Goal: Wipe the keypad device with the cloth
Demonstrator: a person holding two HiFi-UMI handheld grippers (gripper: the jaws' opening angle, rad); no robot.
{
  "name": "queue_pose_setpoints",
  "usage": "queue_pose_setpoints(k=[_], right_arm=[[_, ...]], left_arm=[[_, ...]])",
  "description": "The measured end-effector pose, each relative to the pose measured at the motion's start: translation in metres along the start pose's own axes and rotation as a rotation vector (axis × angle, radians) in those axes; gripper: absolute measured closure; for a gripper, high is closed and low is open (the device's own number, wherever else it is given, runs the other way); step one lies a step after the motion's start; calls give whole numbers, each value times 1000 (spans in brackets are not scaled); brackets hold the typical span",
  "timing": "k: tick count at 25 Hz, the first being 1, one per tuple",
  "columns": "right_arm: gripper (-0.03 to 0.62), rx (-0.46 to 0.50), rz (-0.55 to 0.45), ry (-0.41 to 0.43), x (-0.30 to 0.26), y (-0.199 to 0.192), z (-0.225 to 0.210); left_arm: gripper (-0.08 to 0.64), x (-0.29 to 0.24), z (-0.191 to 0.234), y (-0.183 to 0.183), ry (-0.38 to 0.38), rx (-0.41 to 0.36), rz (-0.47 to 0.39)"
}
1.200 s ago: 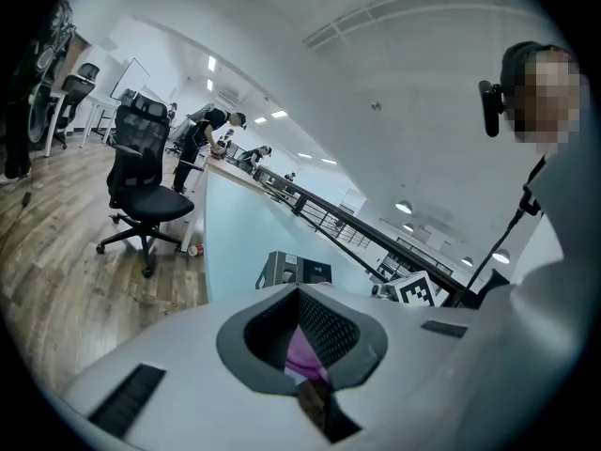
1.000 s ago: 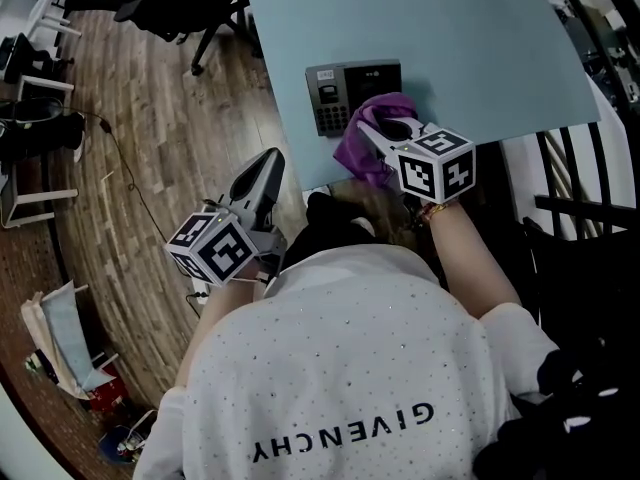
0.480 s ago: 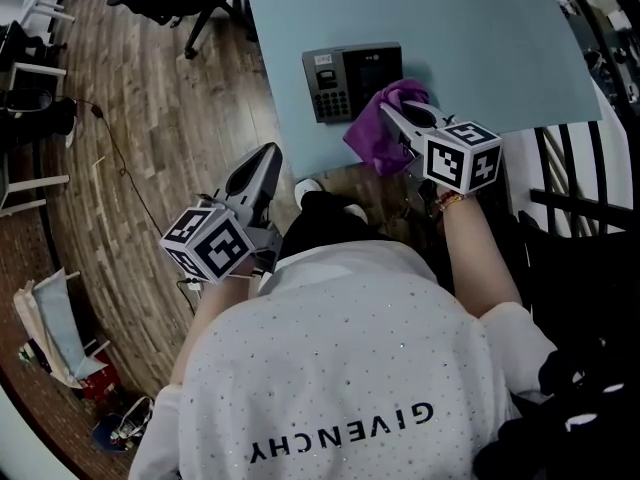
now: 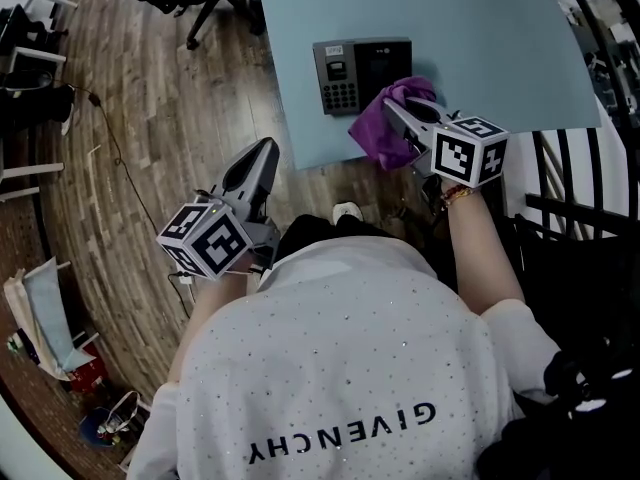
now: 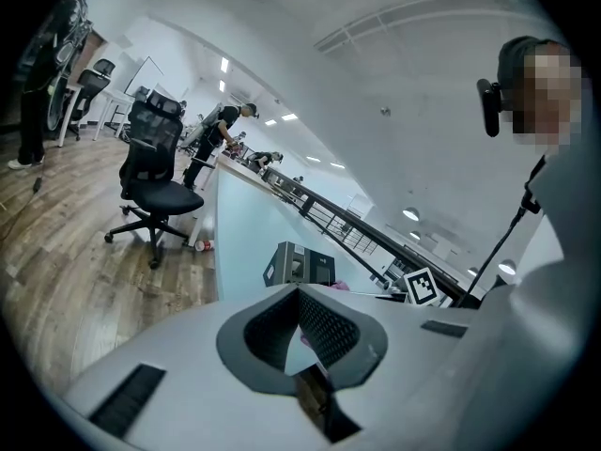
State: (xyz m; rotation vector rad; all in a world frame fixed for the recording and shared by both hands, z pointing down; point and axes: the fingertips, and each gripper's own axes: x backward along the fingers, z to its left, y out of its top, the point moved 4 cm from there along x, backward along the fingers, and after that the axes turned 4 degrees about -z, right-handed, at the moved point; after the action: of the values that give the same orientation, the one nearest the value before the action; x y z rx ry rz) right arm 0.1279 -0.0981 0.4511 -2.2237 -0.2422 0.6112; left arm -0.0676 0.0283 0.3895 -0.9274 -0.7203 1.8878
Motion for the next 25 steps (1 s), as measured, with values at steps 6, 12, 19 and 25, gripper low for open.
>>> queue_pose_setpoints(k=[6, 12, 19, 25], right_arm=[[565, 41, 57, 143, -28, -7, 41], [565, 172, 167, 196, -65, -28, 76], [565, 215, 209, 159, -68, -33, 70], [565, 185, 211, 166, -59, -32, 62]], left_arm=[[560, 2, 0, -2, -4, -4, 6], [560, 7, 3, 1, 10, -9, -19], [560, 11, 4, 9, 19, -10, -52], [560, 12, 3, 7, 21, -11, -48]])
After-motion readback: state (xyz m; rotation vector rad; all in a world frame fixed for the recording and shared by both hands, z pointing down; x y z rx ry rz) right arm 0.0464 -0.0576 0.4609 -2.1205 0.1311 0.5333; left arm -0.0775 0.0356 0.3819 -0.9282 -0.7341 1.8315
